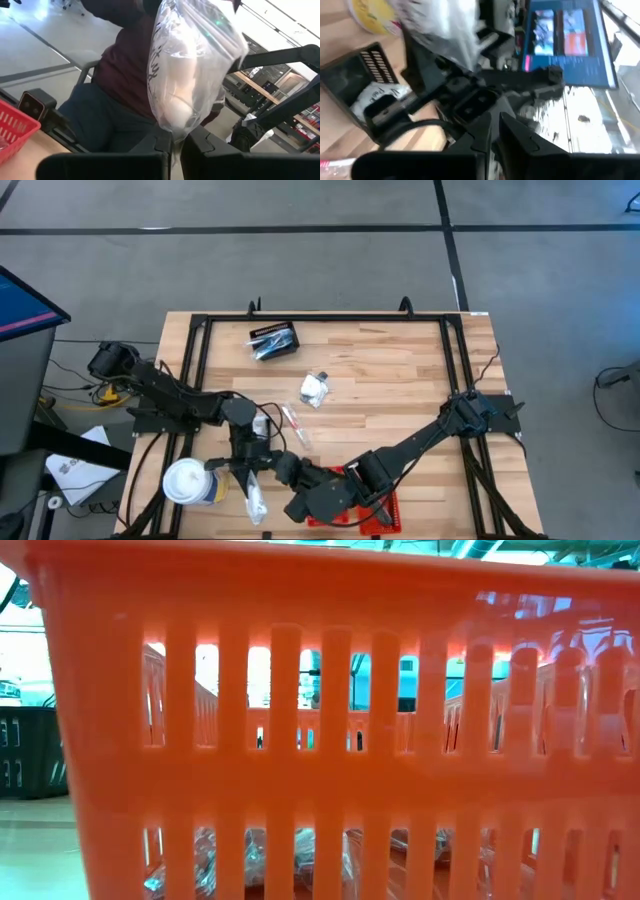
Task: Pick & Place Travel size toiletries
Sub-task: Put the cotton pack into the bottom black bin
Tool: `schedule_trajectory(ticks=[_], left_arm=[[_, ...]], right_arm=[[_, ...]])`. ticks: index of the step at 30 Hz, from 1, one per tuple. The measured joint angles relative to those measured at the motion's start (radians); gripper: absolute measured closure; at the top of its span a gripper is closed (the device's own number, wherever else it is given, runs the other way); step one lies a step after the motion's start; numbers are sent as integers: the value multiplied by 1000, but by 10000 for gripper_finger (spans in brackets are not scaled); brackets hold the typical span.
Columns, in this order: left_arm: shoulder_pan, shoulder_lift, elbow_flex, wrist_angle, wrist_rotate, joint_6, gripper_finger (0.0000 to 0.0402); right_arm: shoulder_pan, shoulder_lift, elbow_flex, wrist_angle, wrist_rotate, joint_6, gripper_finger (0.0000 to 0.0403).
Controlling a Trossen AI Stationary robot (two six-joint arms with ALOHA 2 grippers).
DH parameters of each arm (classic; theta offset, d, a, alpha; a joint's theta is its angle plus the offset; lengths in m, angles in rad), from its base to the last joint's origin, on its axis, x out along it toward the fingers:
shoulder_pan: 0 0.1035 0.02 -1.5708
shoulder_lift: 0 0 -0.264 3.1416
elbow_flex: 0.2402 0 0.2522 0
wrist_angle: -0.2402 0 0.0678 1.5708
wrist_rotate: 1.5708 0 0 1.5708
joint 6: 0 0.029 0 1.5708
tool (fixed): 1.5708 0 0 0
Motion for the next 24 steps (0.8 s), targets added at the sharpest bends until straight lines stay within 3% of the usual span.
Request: schedule_trajectory(ticks=[11, 16, 24], left_arm=[[13, 0, 0, -3, -3, -1, 396], [13, 0, 0, -6, -4, 1, 396], [13, 0, 0, -6, -5, 2, 396]], right_arm=[[-7, -1, 0, -97, 34, 115, 360], [6, 0, 0, -202, 1, 20, 337], [22, 0, 0, -91, -5, -123, 261]])
